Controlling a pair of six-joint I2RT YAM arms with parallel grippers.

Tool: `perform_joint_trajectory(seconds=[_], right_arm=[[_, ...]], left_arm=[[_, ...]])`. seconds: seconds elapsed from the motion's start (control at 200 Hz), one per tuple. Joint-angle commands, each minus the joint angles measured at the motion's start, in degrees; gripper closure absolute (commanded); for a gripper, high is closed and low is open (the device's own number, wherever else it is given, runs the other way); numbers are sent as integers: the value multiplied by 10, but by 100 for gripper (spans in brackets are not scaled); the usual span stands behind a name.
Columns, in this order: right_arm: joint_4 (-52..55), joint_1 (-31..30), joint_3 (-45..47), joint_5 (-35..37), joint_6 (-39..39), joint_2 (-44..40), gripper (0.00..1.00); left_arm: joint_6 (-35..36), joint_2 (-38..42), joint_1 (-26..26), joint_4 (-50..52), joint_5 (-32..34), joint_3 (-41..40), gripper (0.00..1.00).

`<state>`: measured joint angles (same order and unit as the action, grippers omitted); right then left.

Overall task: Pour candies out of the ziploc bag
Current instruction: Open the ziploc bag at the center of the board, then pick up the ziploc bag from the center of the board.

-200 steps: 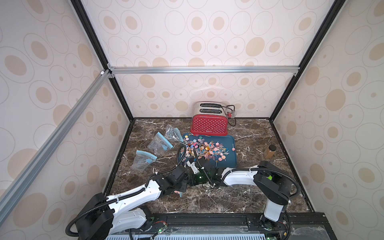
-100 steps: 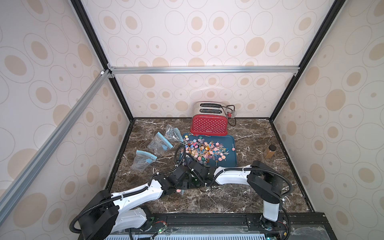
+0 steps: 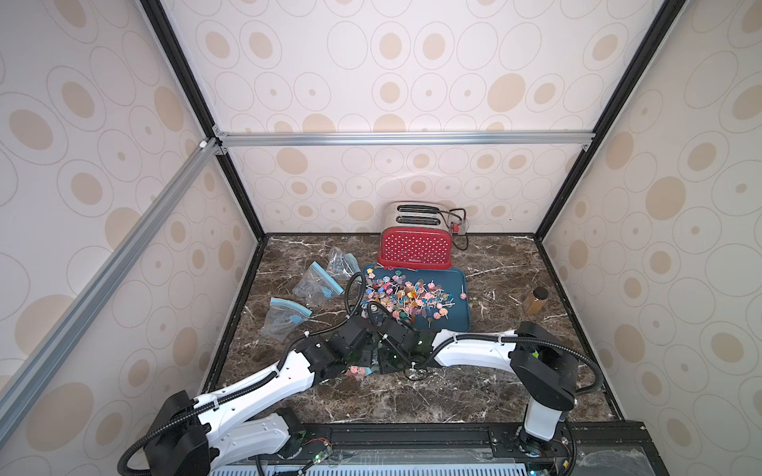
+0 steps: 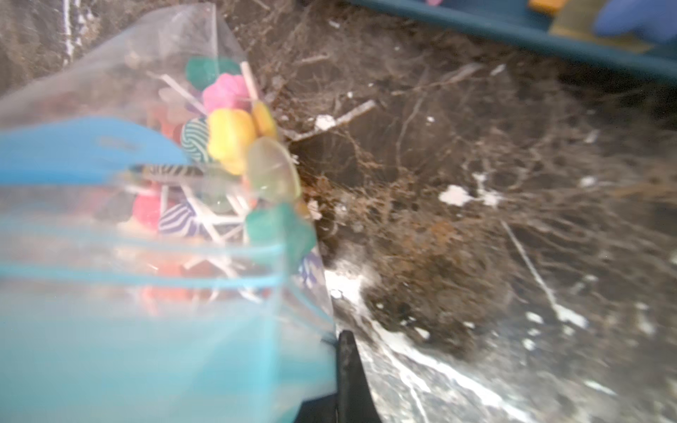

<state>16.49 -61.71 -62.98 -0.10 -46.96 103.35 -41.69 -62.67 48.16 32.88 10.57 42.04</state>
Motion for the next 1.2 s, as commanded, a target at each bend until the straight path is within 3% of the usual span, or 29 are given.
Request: perform_joint_trajectory(seconds=[0.0, 0.441, 0.516, 0.667, 0.802, 0.932, 1.198], right_arm=[[60, -4, 3, 42, 15, -17, 100], [135, -2, -7, 110, 46, -38, 100], [136, -2, -10, 102, 48, -42, 92], [139, -2, -8, 85, 47, -67, 73], [145, 0, 12, 75, 42, -104, 67], [141, 0, 37, 61, 34, -146, 64], [75, 1, 91, 5, -3, -190, 55]], left_arm=[[24, 2, 1, 70, 21, 35, 100], [64, -70, 0, 68, -22, 94, 100], [66, -81, 1, 53, -37, 100, 100], [71, -89, 1, 44, -32, 119, 72], [63, -89, -1, 67, 21, 139, 54], [52, -95, -7, 85, 55, 153, 49], [34, -97, -16, 100, 86, 152, 47]])
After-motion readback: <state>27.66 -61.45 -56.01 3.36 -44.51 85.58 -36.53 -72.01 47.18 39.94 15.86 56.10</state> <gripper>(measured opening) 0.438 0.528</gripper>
